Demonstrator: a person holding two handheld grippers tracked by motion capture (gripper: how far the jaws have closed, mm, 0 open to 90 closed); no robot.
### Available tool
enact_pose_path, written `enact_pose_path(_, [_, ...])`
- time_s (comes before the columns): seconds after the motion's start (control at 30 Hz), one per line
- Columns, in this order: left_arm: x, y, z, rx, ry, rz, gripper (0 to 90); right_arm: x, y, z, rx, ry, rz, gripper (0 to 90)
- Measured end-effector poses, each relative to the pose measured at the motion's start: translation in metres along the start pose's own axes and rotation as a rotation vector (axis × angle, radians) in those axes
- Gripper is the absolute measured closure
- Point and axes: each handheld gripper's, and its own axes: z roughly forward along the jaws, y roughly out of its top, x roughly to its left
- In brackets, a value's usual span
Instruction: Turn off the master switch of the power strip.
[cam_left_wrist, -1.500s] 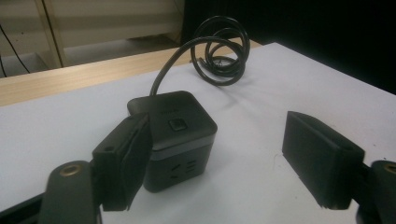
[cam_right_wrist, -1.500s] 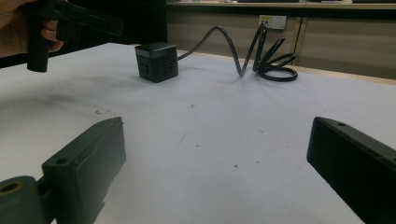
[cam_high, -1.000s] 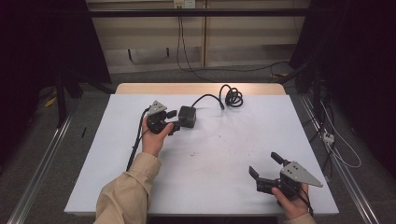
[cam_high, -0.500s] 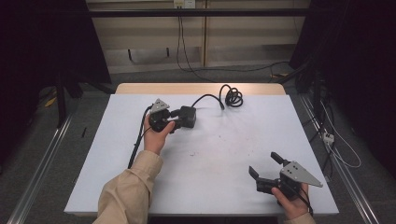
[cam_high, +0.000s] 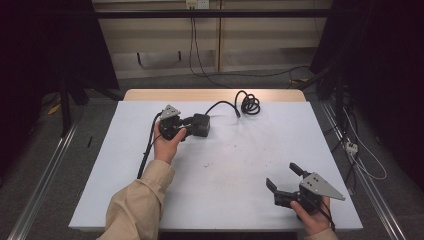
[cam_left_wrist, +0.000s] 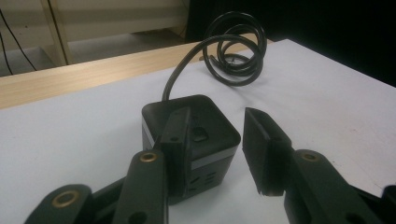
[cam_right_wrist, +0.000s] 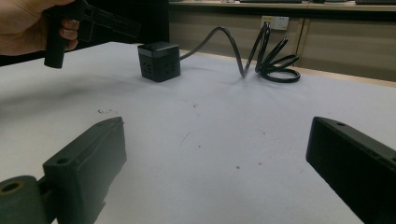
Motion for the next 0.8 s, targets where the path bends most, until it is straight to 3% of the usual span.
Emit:
enact_pose_path(0.7, [0.0005,0.0076,0.0060,0.015,-0.029,0.014,75.2,0.0008,0.0012,-0.0004,0.000,0.005,-0.005,4.5])
enact_pose_path(0.8, [0.0009,0.0077,0.0071,0.013,-0.031,0.001,77.2,0.0010,0.0012,-0.0003,-0.001,0.003,-0.005,4.5])
